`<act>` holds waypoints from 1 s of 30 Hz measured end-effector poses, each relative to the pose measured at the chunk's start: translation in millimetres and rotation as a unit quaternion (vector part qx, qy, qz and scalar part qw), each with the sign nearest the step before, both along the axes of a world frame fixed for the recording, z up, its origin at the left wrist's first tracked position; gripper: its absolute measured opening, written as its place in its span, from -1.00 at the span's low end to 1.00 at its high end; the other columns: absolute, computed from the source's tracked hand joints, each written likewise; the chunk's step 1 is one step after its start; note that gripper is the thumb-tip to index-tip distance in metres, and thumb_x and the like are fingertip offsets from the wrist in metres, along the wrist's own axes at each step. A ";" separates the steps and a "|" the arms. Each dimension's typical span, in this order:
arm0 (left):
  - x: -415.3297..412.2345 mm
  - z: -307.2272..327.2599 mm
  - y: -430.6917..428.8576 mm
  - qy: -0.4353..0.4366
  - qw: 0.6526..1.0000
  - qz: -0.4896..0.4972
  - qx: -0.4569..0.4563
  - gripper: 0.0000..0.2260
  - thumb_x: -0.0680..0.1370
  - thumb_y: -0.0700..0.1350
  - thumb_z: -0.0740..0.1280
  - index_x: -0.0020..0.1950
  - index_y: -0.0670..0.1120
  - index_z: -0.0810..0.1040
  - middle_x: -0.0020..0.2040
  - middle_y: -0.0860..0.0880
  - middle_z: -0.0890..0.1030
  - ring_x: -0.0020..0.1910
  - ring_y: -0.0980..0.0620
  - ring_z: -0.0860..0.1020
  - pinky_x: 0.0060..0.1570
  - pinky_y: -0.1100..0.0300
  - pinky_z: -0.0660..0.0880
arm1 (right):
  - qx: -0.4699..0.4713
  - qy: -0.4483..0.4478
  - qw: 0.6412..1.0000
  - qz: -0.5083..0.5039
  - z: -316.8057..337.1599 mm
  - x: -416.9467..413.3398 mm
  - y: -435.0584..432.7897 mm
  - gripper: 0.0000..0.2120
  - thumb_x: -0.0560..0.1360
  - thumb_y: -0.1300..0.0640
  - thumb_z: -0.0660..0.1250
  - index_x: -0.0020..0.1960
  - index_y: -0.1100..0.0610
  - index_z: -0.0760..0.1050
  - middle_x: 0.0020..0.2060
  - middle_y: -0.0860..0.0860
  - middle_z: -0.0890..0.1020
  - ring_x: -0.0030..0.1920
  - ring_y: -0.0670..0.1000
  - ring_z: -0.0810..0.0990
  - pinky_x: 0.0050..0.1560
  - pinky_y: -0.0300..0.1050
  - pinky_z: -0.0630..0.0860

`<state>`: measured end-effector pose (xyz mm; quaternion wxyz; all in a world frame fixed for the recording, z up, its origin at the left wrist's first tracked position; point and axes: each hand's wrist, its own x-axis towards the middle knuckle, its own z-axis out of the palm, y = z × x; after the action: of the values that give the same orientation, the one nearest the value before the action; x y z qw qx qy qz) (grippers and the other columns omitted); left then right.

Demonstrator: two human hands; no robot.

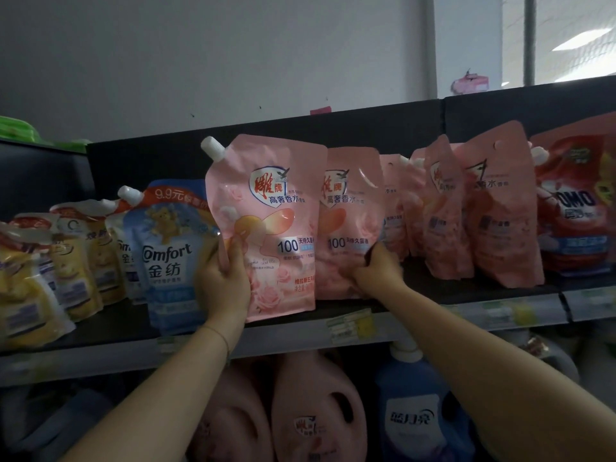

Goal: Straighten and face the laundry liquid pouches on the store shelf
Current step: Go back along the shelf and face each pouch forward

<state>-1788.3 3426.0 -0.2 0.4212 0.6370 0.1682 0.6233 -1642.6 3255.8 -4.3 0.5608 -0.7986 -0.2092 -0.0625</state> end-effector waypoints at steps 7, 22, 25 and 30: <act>19.1 7.1 -40.6 -0.027 0.998 -0.050 0.001 -0.73 0.61 0.07 0.21 -0.29 0.09 0.44 -0.35 0.04 0.49 -0.36 0.21 0.45 -0.28 0.32 0.41 | -0.021 -0.011 0.993 -0.118 0.3 25.6 -74.2 -0.46 0.22 -0.05 0.57 0.08 0.09 0.44 0.01 0.07 0.58 0.06 0.17 0.55 0.07 0.08 0.56; 93.3 9.2 -120.7 -0.020 0.965 -0.260 -0.005 -0.77 0.61 0.09 0.20 -0.23 0.11 0.47 -0.29 0.11 0.53 -0.35 0.30 0.50 -0.25 0.37 0.42 | -0.104 -0.343 0.908 -0.216 -4.6 -2.5 -109.9 -0.25 0.59 -0.09 0.16 0.55 0.17 -0.20 0.52 0.17 -0.12 0.50 0.17 -0.09 0.45 0.15 -0.01; 111.1 10.4 -124.2 0.006 0.948 -0.316 -0.029 -0.64 0.56 0.24 0.18 -0.13 -0.02 0.53 -0.26 0.03 0.55 -0.31 0.14 0.52 -0.23 0.26 0.48 | -0.138 -0.472 0.858 -0.146 -3.0 -4.5 -101.5 -0.43 0.60 -0.09 0.03 0.55 0.04 0.00 0.53 0.10 -0.04 0.51 0.17 -0.03 0.41 0.19 0.08; 130.0 10.8 -128.2 0.101 0.893 -0.438 -0.031 -0.73 0.62 0.15 0.09 0.11 0.05 0.50 0.05 0.00 0.60 0.06 0.08 0.57 0.16 0.10 0.50 | -0.244 -0.541 0.797 -0.117 -4.2 2.1 -74.8 -0.48 0.60 -0.09 -0.01 0.51 0.06 0.14 0.51 0.07 0.18 0.53 0.10 0.02 0.41 0.07 0.08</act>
<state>-1658.3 3297.8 10.7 0.6515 0.6925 -0.0671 0.3024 -1640.5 3181.1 -8.4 0.1318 -0.7637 -0.3913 -0.4963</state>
